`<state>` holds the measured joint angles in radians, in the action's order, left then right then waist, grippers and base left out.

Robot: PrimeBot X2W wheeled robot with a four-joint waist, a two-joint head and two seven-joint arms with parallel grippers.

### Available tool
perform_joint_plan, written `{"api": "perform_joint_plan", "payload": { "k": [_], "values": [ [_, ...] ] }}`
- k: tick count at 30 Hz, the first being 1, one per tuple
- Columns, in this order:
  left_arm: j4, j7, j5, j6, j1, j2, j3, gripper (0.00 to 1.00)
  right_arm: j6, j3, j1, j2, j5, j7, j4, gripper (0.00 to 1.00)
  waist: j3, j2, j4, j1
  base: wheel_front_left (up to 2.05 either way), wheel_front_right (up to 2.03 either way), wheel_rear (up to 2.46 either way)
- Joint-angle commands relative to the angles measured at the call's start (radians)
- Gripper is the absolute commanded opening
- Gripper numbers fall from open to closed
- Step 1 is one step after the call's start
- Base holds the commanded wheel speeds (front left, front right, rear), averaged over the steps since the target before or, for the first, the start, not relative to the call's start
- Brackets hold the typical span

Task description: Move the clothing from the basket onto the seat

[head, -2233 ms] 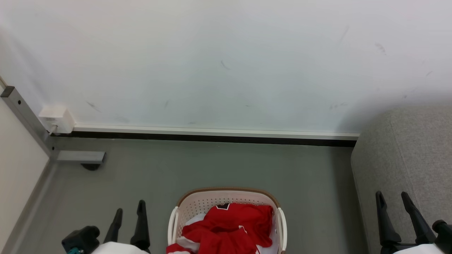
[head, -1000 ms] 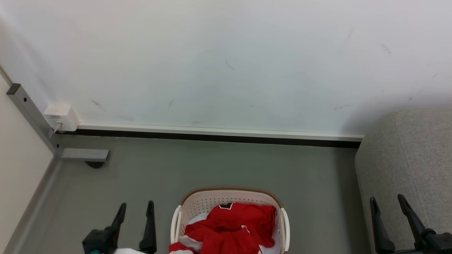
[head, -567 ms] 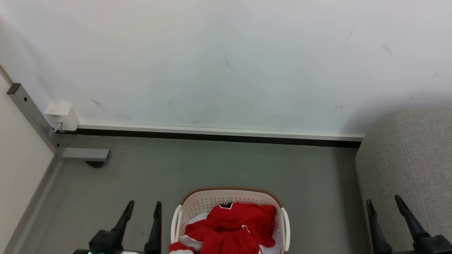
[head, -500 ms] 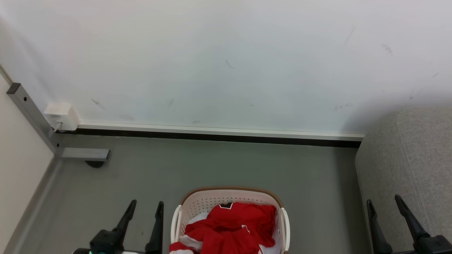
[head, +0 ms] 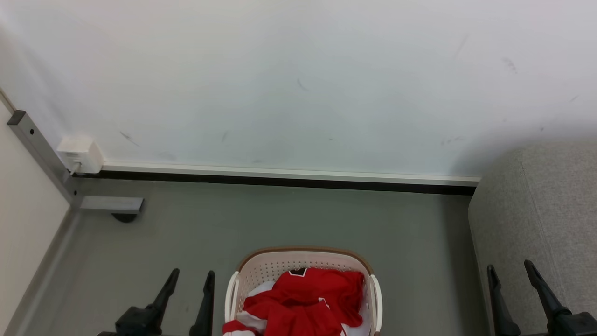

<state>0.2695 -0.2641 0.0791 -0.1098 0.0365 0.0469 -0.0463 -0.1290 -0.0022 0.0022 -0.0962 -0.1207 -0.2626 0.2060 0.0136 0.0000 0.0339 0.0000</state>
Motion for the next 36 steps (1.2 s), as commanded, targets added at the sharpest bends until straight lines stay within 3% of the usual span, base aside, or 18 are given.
{"api": "perform_joint_plan", "payload": {
  "k": [1, 16, 23, 30, 36],
  "values": [
    [0.003, -0.001, 0.004, -0.003, -0.009, 0.006, 0.003, 1.00, -0.003, -0.002, 0.007, -0.001, -0.007, -0.003, 0.003, 1.00, 0.001, 0.0000, -0.001, 0.0000, 0.00, 0.00, 0.00],
    [0.009, -0.001, -0.004, -0.010, 0.004, 0.006, 0.001, 1.00, -0.003, 0.004, -0.008, -0.002, -0.018, -0.003, 0.006, 1.00, 0.014, 0.0000, -0.013, 0.0000, 0.00, 0.00, 0.00],
    [0.053, -0.001, -0.020, -0.015, 0.070, 0.006, -0.072, 1.00, -0.003, 0.011, -0.045, 0.006, -0.029, -0.002, -0.013, 1.00, 0.098, 0.0000, -0.048, 0.0000, 0.00, 0.00, 0.00],
    [0.156, -0.001, -0.068, -0.016, 0.182, 0.006, -0.130, 1.00, -0.003, 0.009, -0.097, 0.015, -0.030, -0.002, -0.034, 1.00, 0.198, 0.0000, -0.088, 0.0000, 0.00, 0.00, 0.00],
    [0.345, -0.001, -0.122, -0.019, 0.322, 0.021, -0.202, 1.00, -0.003, 0.005, -0.151, 0.024, -0.038, -0.002, -0.046, 1.00, 0.288, 0.0000, -0.133, 0.0000, 0.00, 0.00, 0.00]
  ]
}}
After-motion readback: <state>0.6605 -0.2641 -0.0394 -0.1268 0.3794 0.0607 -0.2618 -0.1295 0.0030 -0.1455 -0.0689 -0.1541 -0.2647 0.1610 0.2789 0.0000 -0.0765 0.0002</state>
